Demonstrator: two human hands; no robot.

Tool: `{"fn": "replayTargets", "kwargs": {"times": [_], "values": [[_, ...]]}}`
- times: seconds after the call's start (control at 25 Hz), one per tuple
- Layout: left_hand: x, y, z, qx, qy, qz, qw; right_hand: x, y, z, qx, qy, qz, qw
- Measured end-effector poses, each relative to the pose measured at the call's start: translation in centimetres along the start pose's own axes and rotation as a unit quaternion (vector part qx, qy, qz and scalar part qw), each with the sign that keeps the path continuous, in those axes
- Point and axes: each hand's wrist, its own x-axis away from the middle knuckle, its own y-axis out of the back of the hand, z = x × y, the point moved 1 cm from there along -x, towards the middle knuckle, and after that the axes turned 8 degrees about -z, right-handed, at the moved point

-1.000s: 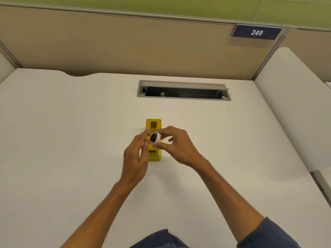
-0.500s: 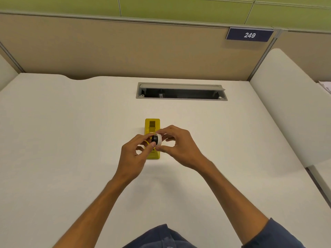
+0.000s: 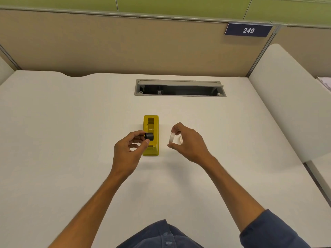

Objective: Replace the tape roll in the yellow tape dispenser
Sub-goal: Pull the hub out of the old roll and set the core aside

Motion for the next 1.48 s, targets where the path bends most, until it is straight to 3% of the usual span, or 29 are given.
{"fn": "replayTargets", "kwargs": {"times": [0.4,0.64,0.72,0.84,0.92,1.04,1.32,1.48], "values": [[0.1,-0.2,0.1,0.0,0.002,0.0,1.0,-2.7,-4.1,-3.6,0.126,0.012,0.06,0.99],[0.1,-0.2,0.3,-0.008,0.01,0.004,1.0,-2.8,-4.6,-4.2,0.112,-0.011,0.058,0.992],[0.2,-0.2,0.3,-0.006,0.011,0.005,1.0,-2.2,-4.1,-3.4,0.051,-0.016,0.011,0.998],[0.4,-0.2,0.0,0.006,-0.001,0.01,1.0,-0.6,-2.8,-0.8,-0.153,-0.064,-0.053,0.985],[0.7,-0.2,-0.3,0.02,-0.016,0.017,1.0,0.5,-2.2,1.2,-0.279,-0.09,-0.032,0.955],[1.2,-0.3,-0.9,0.033,-0.039,0.032,0.998,1.6,-1.3,3.5,-0.378,-0.087,-0.006,0.922],[1.3,0.0,-2.0,0.046,-0.057,0.07,0.995,2.2,0.0,4.1,-0.447,-0.109,0.018,0.888],[1.2,-0.3,-1.7,0.061,0.001,0.078,0.995,2.3,0.7,3.8,-0.405,-0.091,0.013,0.91]]}}
